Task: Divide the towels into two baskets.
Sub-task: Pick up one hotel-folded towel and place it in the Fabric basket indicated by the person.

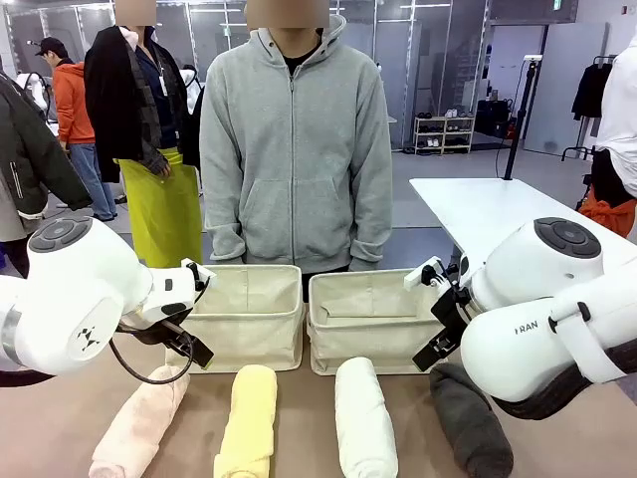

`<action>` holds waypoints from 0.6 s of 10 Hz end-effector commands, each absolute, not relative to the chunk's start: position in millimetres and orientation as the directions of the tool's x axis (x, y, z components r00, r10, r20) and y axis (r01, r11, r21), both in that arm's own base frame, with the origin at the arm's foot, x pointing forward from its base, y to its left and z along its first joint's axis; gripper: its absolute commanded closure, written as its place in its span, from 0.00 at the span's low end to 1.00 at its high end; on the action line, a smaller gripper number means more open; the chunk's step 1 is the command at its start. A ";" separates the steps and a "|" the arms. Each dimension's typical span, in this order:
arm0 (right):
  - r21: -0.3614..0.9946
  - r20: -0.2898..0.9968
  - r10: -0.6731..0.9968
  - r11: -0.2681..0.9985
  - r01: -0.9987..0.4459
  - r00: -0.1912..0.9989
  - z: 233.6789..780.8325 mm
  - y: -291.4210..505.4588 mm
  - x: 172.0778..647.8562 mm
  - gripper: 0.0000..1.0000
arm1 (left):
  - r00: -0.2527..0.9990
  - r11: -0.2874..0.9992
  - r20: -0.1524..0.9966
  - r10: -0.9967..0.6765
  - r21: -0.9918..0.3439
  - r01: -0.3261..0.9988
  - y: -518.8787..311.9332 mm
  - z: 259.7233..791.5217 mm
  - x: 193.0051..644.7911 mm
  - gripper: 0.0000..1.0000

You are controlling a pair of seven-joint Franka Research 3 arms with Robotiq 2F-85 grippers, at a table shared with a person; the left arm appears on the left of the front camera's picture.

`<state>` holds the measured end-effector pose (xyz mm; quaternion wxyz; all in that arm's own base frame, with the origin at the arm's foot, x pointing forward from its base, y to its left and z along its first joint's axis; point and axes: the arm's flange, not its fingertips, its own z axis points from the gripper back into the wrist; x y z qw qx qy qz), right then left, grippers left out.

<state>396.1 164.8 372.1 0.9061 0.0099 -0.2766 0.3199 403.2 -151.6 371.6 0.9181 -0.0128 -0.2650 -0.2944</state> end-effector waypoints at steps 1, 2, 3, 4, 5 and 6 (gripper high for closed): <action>-0.158 0.508 0.574 0.795 -0.586 0.642 372.1 165.5 395.8 0.00 | 0.687 0.827 0.494 -0.533 0.132 0.547 -151.3 371.6 403.3 0.00; -0.159 0.508 0.574 0.795 -0.585 0.642 372.1 164.8 396.1 0.00 | 0.687 0.827 0.494 -0.533 0.132 0.547 -151.3 371.6 403.3 0.00; -0.164 0.500 0.581 0.792 -0.588 0.643 386.1 161.7 399.6 0.00 | 0.686 0.826 0.494 -0.534 0.133 0.547 -151.6 371.6 403.2 0.00; -0.149 0.482 0.579 0.794 -0.589 0.658 402.6 158.3 404.2 0.00 | 0.709 0.836 0.465 -0.530 0.150 0.527 -148.1 388.5 409.3 0.00; -0.048 0.461 0.563 0.788 -0.614 0.686 420.8 154.1 409.0 0.00 | 0.755 0.855 0.441 -0.486 0.061 0.514 -142.7 407.1 414.3 0.00; -0.015 0.466 0.549 0.789 -0.614 0.694 435.0 148.3 413.5 0.00 | 0.781 0.864 0.439 -0.444 -0.022 0.503 -135.4 421.0 417.8 0.00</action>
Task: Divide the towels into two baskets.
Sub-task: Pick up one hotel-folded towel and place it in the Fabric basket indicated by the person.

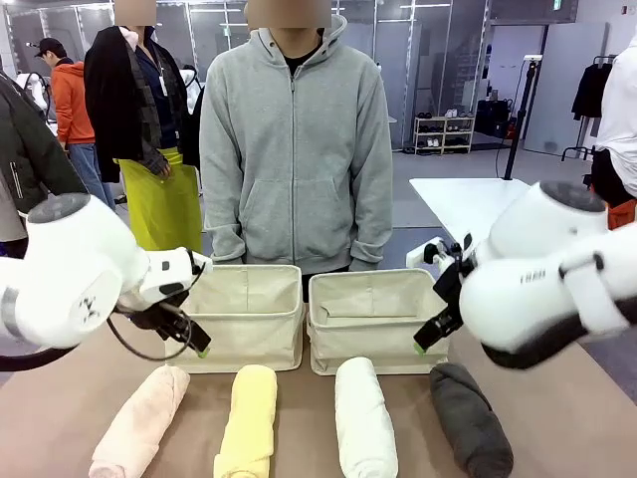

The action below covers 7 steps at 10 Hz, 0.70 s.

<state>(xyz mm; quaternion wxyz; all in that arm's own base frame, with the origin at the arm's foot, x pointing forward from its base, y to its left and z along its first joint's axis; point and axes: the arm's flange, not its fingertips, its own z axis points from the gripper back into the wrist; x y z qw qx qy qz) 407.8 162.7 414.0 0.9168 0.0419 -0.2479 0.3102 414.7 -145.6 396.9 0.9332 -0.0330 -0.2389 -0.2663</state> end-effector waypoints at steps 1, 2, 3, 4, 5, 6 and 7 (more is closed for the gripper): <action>0.072 0.449 0.527 0.784 -0.617 0.722 445.6 140.9 417.1 0.00 | 0.801 0.868 0.458 -0.385 -0.115 0.483 -124.0 432.8 420.3 0.00; 0.145 0.435 0.475 0.801 -0.580 0.765 454.0 129.4 422.4 0.00 | 0.814 0.850 0.480 -0.327 -0.227 0.475 -106.9 444.3 422.5 0.00; 0.268 0.436 0.419 0.785 -0.559 0.797 461.9 116.6 426.5 0.00 | 0.852 0.803 0.462 -0.247 -0.394 0.447 -87.5 451.3 425.1 0.00; 0.396 0.442 0.354 0.748 -0.533 0.824 468.0 101.4 429.1 0.00 | 0.878 0.728 0.453 -0.157 -0.547 0.412 -65.9 454.3 425.9 0.00; 0.507 0.448 0.293 0.695 -0.510 0.845 471.3 85.7 428.6 0.00 | 0.887 0.665 0.456 -0.077 -0.639 0.386 -48.8 453.6 423.8 0.00; 0.646 0.452 0.198 0.600 -0.472 0.870 473.7 60.9 426.6 0.00 | 0.884 0.572 0.468 0.007 -0.727 0.381 -30.5 450.7 419.0 0.00; 0.753 0.452 0.099 0.490 -0.439 0.887 472.0 31.9 422.3 0.00 | 0.870 0.458 0.477 0.125 -0.806 0.375 -7.9 442.9 413.5 0.00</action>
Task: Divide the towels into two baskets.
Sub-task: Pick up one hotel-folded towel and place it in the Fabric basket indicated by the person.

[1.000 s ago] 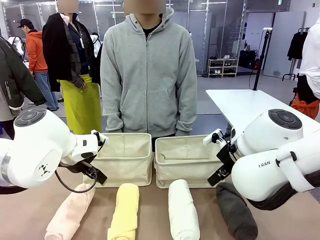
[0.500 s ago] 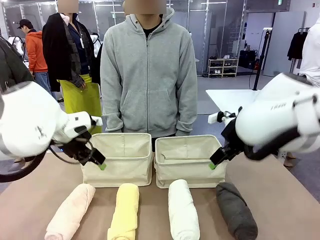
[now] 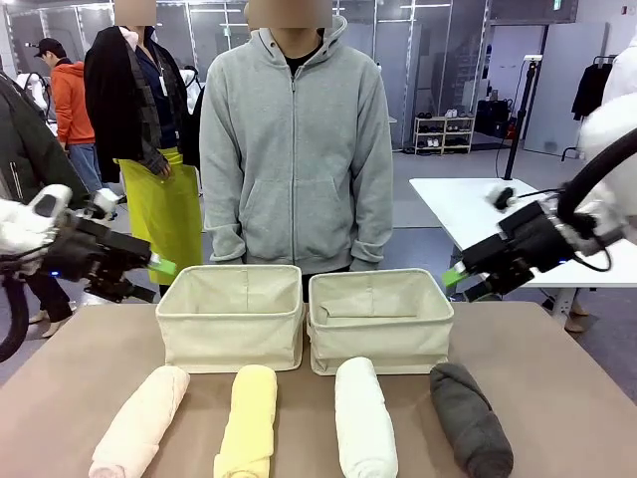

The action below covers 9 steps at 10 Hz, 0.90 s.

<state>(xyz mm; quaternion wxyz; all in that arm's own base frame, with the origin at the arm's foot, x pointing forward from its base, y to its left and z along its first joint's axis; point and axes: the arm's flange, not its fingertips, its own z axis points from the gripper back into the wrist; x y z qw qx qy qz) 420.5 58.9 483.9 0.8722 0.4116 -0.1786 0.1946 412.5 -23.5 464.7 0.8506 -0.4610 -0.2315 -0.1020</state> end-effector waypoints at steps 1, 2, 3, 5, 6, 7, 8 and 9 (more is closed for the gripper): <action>0.815 0.449 0.004 0.409 -0.411 0.893 467.7 -2.8 414.2 0.00 | 0.864 0.384 0.454 0.216 -0.854 0.352 17.3 431.5 405.4 0.00; 0.846 0.436 -0.080 0.377 -0.378 0.896 464.4 -37.1 406.8 0.00 | 0.854 0.322 0.443 0.272 -0.878 0.353 43.0 426.2 397.9 0.00; 0.876 0.396 -0.181 0.369 -0.311 0.900 460.1 -76.9 400.1 0.00 | 0.836 0.303 0.441 0.327 -0.887 0.349 71.6 425.3 389.2 0.00; 0.917 0.340 -0.400 0.341 -0.206 0.851 456.4 -164.9 366.8 0.00 | 0.753 0.339 0.452 0.477 -0.886 0.317 140.0 427.0 352.9 0.00; 0.927 0.311 -0.473 0.343 -0.153 0.824 452.5 -199.4 347.4 0.00 | 0.697 0.342 0.441 0.565 -0.894 0.288 171.7 425.4 329.5 0.00; 0.935 0.272 -0.532 0.343 -0.089 0.802 446.7 -228.5 329.1 0.00 | 0.641 0.357 0.448 0.623 -0.892 0.277 193.6 424.8 306.7 0.00; 0.941 0.258 -0.586 0.333 -0.063 0.768 444.1 -251.1 311.9 0.00 | 0.600 0.389 0.463 0.652 -0.884 0.259 209.0 426.1 288.8 0.00; 0.941 0.264 -0.613 0.334 -0.058 0.745 445.7 -262.7 298.9 0.00 | 0.585 0.409 0.459 0.669 -0.884 0.226 220.6 427.1 278.8 0.00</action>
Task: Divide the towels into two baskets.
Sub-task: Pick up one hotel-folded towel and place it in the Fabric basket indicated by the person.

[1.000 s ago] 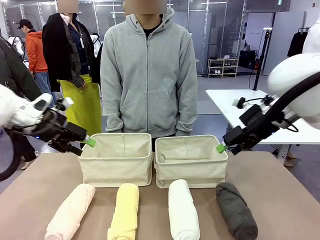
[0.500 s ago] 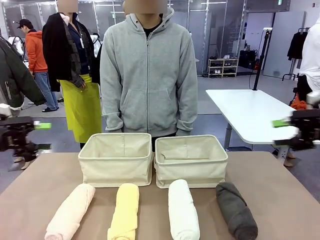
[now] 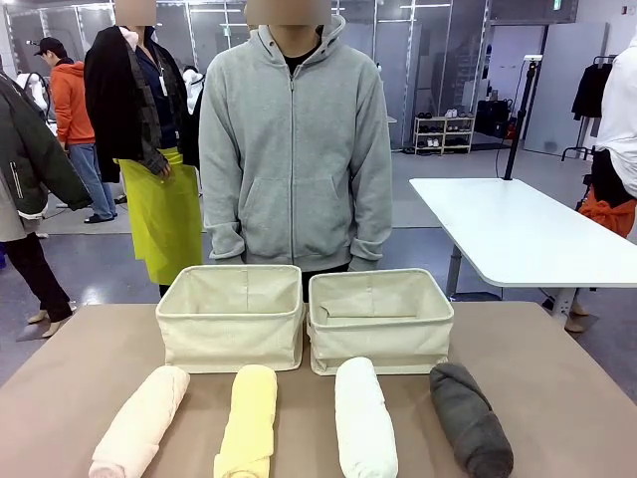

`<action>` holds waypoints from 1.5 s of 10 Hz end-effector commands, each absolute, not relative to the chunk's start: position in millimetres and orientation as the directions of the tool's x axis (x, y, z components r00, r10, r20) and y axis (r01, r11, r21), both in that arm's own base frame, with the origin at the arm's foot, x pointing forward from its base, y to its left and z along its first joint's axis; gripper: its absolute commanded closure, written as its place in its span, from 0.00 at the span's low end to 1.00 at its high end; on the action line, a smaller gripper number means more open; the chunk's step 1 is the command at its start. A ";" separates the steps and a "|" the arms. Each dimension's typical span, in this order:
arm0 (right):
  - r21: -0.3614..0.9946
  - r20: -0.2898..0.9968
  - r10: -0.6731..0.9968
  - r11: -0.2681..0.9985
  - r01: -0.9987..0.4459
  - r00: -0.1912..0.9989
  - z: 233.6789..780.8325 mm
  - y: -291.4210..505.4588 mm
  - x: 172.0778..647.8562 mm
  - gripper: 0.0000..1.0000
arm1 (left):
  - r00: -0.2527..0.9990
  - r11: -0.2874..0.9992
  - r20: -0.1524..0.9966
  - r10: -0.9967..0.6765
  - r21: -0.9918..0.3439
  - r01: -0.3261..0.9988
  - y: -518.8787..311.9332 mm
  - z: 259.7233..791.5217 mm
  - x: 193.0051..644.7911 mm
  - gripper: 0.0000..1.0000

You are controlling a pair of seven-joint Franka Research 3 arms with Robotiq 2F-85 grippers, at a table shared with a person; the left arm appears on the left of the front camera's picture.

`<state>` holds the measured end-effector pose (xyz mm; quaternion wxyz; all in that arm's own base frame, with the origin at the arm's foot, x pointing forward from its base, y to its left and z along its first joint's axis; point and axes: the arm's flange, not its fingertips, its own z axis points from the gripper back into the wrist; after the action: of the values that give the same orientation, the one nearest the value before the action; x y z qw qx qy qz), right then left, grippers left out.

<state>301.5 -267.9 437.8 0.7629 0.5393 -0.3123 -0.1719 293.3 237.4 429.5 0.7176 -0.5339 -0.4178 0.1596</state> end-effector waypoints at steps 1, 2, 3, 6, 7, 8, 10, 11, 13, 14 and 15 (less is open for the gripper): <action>0.935 0.271 -0.608 0.351 -0.054 0.746 447.4 -261.6 296.6 0.00 | 0.591 0.411 0.451 0.669 -0.887 0.211 223.4 428.9 279.0 0.00; 0.913 0.313 -0.568 0.402 -0.076 0.761 448.0 -253.4 302.2 0.00 | 0.602 0.426 0.460 0.653 -0.880 0.210 217.7 429.8 287.3 0.00; 0.930 0.291 -0.619 0.360 -0.066 0.730 438.4 -275.6 294.2 0.00 | 0.578 0.389 0.434 0.691 -0.897 0.209 245.0 430.9 284.2 0.00; 0.930 0.291 -0.619 0.360 -0.066 0.730 438.4 -275.6 294.2 0.00 | 0.578 0.389 0.434 0.691 -0.897 0.209 245.0 430.9 284.2 0.00; 0.930 0.291 -0.619 0.360 -0.066 0.730 438.4 -275.6 294.2 0.00 | 0.578 0.389 0.434 0.691 -0.897 0.209 245.0 430.9 284.2 0.00; 0.930 0.291 -0.619 0.360 -0.066 0.730 438.4 -275.6 294.2 0.00 | 0.578 0.389 0.434 0.691 -0.897 0.209 245.0 430.9 284.2 0.00; 0.930 0.291 -0.619 0.360 -0.066 0.730 438.4 -275.6 294.2 0.00 | 0.578 0.389 0.434 0.691 -0.897 0.209 245.0 430.9 284.2 0.00; 0.930 0.291 -0.619 0.360 -0.066 0.730 438.4 -275.6 294.2 0.00 | 0.578 0.389 0.434 0.691 -0.897 0.209 245.0 430.9 284.2 0.00; 0.930 0.291 -0.619 0.360 -0.066 0.730 438.4 -275.6 294.2 0.00 | 0.578 0.389 0.434 0.691 -0.897 0.209 245.0 430.9 284.2 0.00; 0.930 0.291 -0.619 0.360 -0.066 0.730 438.4 -275.6 294.2 0.00 | 0.578 0.389 0.434 0.691 -0.897 0.209 245.0 430.9 284.2 0.00; 0.930 0.291 -0.619 0.360 -0.066 0.730 438.4 -275.6 294.2 0.00 | 0.578 0.389 0.434 0.691 -0.897 0.209 245.0 430.9 284.2 0.00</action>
<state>296.0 -274.7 437.0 0.7630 0.5332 -0.3168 -0.1820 286.6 243.7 430.0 0.7193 -0.5238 -0.4238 0.1694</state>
